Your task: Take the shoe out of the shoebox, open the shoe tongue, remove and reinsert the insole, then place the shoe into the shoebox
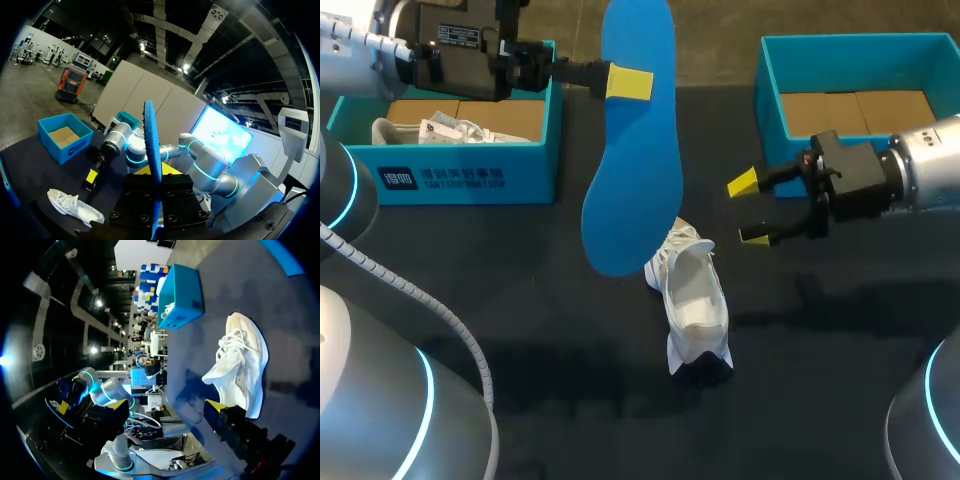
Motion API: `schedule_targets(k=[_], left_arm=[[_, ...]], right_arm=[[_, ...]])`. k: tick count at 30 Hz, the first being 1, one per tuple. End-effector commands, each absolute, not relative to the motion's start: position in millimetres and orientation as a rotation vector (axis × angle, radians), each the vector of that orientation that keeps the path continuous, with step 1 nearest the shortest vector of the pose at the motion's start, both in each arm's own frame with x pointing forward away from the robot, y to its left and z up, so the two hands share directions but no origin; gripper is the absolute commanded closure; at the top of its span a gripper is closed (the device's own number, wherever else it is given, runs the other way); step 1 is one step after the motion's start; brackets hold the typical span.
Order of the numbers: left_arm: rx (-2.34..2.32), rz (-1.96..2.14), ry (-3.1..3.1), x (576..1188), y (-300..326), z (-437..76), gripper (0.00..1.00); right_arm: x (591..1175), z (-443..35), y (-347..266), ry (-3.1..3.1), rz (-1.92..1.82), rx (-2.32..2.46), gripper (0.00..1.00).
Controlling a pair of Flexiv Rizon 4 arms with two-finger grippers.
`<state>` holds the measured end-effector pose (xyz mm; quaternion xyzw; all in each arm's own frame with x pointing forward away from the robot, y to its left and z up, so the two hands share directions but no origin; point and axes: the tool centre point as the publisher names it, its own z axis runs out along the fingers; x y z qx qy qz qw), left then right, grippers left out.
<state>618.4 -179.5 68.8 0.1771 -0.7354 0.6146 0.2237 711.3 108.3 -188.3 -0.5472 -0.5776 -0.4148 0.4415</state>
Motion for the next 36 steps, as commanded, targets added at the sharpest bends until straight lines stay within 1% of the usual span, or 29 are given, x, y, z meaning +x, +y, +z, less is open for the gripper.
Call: schedule_targets(k=[1,9,14,17,20,35,36], left_arm=[[0.487,1.693,-2.031,619.4,-180.3,68.8,1.0],[0.274,1.803,-2.283,651.7,-151.2,63.8,1.0],[0.068,1.946,-2.321,670.1,-138.0,60.2,1.0],[-0.159,2.024,-2.428,670.3,-136.8,61.9,1.0],[-0.555,2.066,-2.571,661.3,-136.3,58.6,1.0],[-0.555,2.066,-2.571,661.3,-136.3,58.6,1.0],[-0.597,2.084,-2.54,661.3,-140.3,52.9,1.0]], right_arm=[[711.2,-188.7,109.1,-1.433,-1.03,-1.36,0.0],[711.2,-188.7,109.1,-1.433,-1.03,-1.36,0.0],[711.2,-188.7,109.1,-1.433,-1.03,-1.36,0.0],[711.2,-188.7,109.1,-1.433,-1.03,-1.36,0.0],[711.2,-188.7,109.1,-1.433,-1.03,-1.36,0.0],[711.2,-188.7,109.1,-1.433,-1.03,-1.36,0.0],[711.2,-188.7,109.1,-1.433,-1.03,-1.36,0.0]])
